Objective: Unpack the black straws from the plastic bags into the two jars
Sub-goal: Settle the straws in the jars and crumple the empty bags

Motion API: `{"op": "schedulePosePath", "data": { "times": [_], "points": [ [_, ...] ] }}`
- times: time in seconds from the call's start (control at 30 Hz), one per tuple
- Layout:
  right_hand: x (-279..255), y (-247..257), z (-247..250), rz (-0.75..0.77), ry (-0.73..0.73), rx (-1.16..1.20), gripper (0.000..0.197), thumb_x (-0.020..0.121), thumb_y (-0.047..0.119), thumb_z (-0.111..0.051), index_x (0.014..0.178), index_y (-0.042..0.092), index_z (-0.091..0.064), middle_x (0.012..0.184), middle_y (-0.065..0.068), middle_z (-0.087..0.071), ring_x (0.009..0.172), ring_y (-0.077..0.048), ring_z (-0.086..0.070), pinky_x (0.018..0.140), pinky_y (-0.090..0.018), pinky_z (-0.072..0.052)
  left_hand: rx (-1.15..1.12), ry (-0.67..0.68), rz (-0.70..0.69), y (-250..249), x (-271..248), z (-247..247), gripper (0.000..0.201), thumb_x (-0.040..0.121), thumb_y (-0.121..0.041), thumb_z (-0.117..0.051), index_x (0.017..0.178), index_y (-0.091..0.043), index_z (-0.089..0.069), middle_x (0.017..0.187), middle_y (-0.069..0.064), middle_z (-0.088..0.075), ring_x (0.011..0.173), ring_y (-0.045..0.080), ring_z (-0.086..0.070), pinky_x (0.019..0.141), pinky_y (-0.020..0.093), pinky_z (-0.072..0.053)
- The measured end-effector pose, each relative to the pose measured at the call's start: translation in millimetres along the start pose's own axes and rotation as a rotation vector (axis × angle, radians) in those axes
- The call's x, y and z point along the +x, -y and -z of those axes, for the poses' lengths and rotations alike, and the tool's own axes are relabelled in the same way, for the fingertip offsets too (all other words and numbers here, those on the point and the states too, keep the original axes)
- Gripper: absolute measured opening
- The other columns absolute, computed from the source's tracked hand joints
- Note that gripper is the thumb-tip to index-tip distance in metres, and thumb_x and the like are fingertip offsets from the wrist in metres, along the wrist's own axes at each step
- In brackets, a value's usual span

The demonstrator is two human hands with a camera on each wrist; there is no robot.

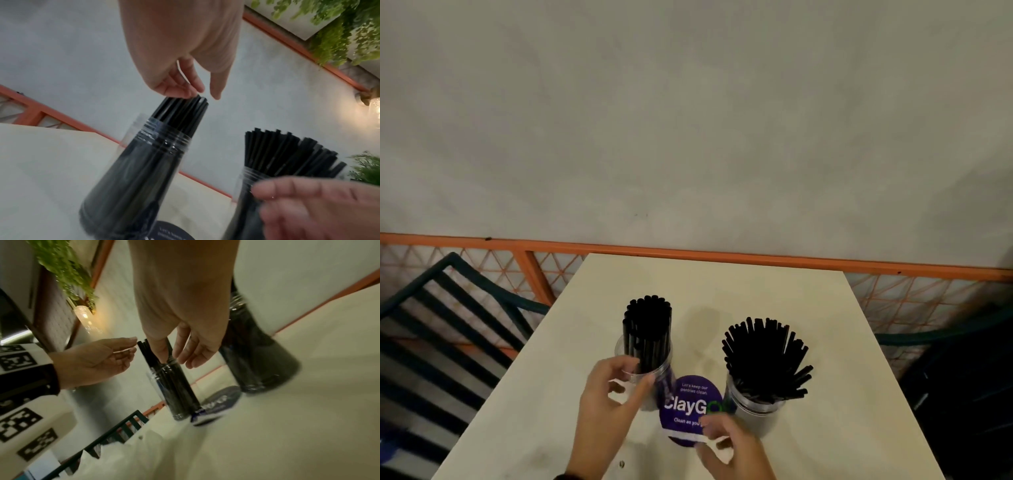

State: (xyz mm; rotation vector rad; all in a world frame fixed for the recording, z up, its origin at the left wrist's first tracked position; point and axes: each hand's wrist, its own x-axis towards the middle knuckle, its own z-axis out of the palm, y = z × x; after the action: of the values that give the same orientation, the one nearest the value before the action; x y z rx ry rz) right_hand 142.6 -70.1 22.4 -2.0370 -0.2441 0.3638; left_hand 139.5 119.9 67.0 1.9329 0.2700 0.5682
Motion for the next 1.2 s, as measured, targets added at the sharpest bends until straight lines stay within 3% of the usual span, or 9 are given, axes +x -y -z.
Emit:
{"op": "schedulePosePath", "data": {
  "times": [0.13,0.2,0.3,0.43,0.53,0.7,1.0,1.1,1.2],
  "points": [
    [35.2,38.2,-15.8,0.093,-0.083,0.040,0.068,0.070,0.036,-0.074,0.124,0.040,-0.034,0.124,0.014,-0.044,0.112,-0.002,-0.046,0.094,-0.013,-0.041,-0.050,0.102,0.108,7.9,30.9,12.3,0.093,0.046,-0.055,-0.082,0.123,-0.026,-0.039,0.118,-0.011,-0.045,0.108,0.008,-0.046,0.094,0.024,-0.035],
    [52.6,51.9,-21.6,0.099,-0.056,0.085,0.097,0.065,0.042,-0.077,0.140,0.032,-0.016,0.135,0.016,-0.031,0.124,-0.003,-0.034,0.088,-0.002,-0.034,-0.054,0.259,0.152,15.3,46.9,15.8,0.124,0.032,-0.063,-0.079,0.136,-0.024,-0.023,0.133,-0.009,-0.034,0.125,0.008,-0.033,0.102,0.027,-0.027],
    [78.4,72.1,-26.1,0.141,0.024,0.173,0.114,0.062,0.036,-0.083,0.140,0.036,0.000,0.139,0.021,-0.020,0.129,0.000,-0.026,0.080,0.012,-0.027,-0.085,0.501,0.164,22.4,68.0,19.5,0.138,0.028,-0.067,-0.079,0.140,-0.032,-0.006,0.141,-0.012,-0.025,0.131,0.002,-0.023,0.102,0.019,-0.025],
    [108.0,81.5,-33.2,0.224,0.047,0.152,0.123,0.058,0.035,-0.085,0.125,0.056,0.016,0.143,0.012,-0.029,0.129,-0.002,-0.037,0.093,0.002,-0.032,-0.114,0.627,0.135,26.8,89.0,20.1,0.135,0.036,-0.048,-0.086,0.140,-0.035,-0.001,0.136,-0.014,-0.028,0.123,-0.003,-0.031,0.083,0.001,-0.031],
    [119.5,82.9,-40.2,0.272,0.059,0.126,0.122,0.059,0.035,-0.084,0.128,0.056,0.014,0.140,0.006,-0.039,0.125,-0.002,-0.044,0.104,-0.017,-0.038,-0.166,0.644,0.111,30.1,96.9,16.8,0.122,0.043,-0.032,-0.090,0.136,-0.040,-0.011,0.126,-0.023,-0.038,0.112,-0.015,-0.040,0.091,0.007,-0.037],
    [124.9,81.4,-47.9,0.335,-0.075,0.141,0.084,0.062,0.023,-0.080,0.120,0.051,-0.025,0.121,0.020,-0.048,0.112,0.005,-0.051,0.087,-0.010,-0.045,-0.246,0.439,0.082,34.4,88.7,4.8,0.087,0.041,-0.035,-0.088,0.113,-0.047,-0.039,0.116,-0.021,-0.054,0.108,-0.011,-0.051,0.084,0.006,-0.044],
    [120.3,66.9,-33.0,0.274,0.040,0.124,0.121,0.049,0.040,-0.088,0.140,0.037,-0.008,0.137,0.015,-0.043,0.124,0.001,-0.045,0.104,-0.018,-0.038,-0.267,0.592,0.045,41.4,88.3,20.4,0.125,0.035,-0.043,-0.089,0.136,-0.035,-0.016,0.130,-0.025,-0.037,0.118,-0.020,-0.037,0.090,-0.001,-0.033],
    [124.2,69.5,-39.7,0.273,0.076,0.116,0.111,0.056,0.030,-0.087,0.141,0.033,-0.014,0.133,0.020,-0.044,0.123,0.003,-0.046,0.102,-0.018,-0.040,-0.249,0.603,0.055,41.2,88.0,15.1,0.115,0.041,-0.036,-0.090,0.135,-0.035,-0.023,0.131,-0.021,-0.044,0.122,-0.010,-0.042,0.099,0.009,-0.037],
    [127.0,77.4,-43.1,0.271,0.025,0.106,0.085,0.058,0.031,-0.083,0.123,0.049,-0.030,0.122,0.023,-0.050,0.114,0.008,-0.050,0.091,-0.010,-0.044,-0.233,0.490,0.048,37.4,83.9,8.0,0.095,0.048,-0.035,-0.086,0.127,-0.040,-0.033,0.126,-0.020,-0.051,0.117,-0.009,-0.046,0.097,0.008,-0.040]
  ]
}}
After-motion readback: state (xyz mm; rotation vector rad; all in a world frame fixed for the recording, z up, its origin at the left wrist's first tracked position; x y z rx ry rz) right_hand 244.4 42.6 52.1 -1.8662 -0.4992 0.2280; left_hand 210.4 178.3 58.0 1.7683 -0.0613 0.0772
